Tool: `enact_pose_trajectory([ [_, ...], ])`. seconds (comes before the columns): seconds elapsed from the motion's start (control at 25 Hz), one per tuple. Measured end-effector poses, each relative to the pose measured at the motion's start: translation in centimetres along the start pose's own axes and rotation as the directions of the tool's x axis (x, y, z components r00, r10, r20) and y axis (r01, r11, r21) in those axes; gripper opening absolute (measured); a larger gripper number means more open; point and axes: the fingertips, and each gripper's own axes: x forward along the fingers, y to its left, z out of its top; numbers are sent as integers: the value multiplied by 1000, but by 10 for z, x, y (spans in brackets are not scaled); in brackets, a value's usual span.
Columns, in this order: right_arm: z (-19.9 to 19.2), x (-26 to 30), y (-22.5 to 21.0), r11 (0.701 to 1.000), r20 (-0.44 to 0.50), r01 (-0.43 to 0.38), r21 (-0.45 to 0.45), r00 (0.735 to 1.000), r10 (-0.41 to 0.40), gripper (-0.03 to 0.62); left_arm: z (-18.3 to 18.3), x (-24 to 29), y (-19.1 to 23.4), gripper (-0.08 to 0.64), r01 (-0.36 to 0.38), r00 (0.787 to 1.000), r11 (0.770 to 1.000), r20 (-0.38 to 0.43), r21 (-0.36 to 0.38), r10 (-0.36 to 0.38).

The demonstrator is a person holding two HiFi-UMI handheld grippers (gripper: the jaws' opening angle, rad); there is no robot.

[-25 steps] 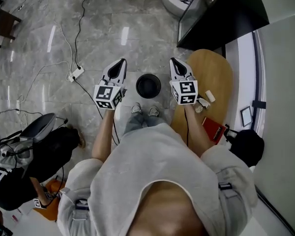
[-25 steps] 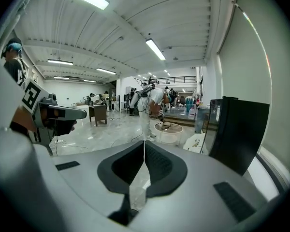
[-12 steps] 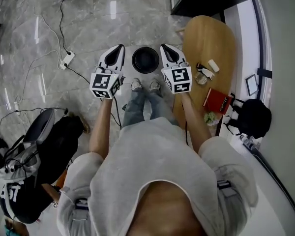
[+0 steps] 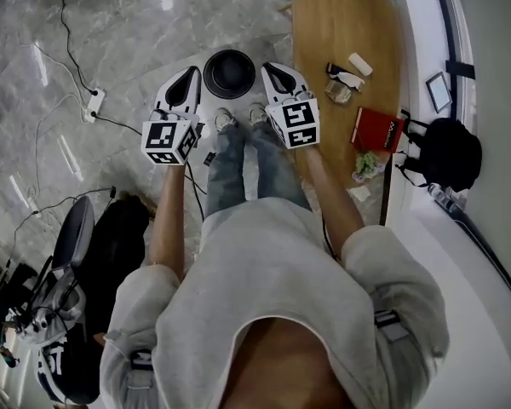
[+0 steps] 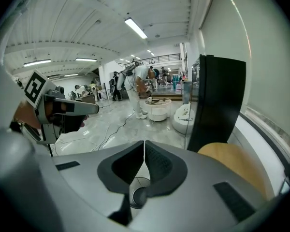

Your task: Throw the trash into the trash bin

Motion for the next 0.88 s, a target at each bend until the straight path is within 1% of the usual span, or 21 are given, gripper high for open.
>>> enact_pose_trajectory([
  [0.16,-31,-23,-38,994,-38,88,63,996,-86,32,-6,32,-34,18,86,996,996,-35,14,-85],
  [0.32,-67,-49,-78,975,-84,185,126,981,-175,32,-9,65,-71,18,176,983,984,-65,40,-173],
  [0.48,-107,-79,-111,941,-135,283,188,956,-261,32,-18,90,-107,18,269,960,961,-101,66,-262],
  [0.6,-132,-99,-127,910,-166,343,234,936,-310,32,-28,105,-127,18,320,942,945,-133,69,-310],
  [0.76,-159,-120,-139,878,-196,393,273,916,-349,32,-40,121,-150,18,373,919,924,-169,81,-356],
  [0.88,-179,-130,-147,859,-217,418,296,905,-365,32,-49,131,-165,18,399,906,913,-185,83,-380],
])
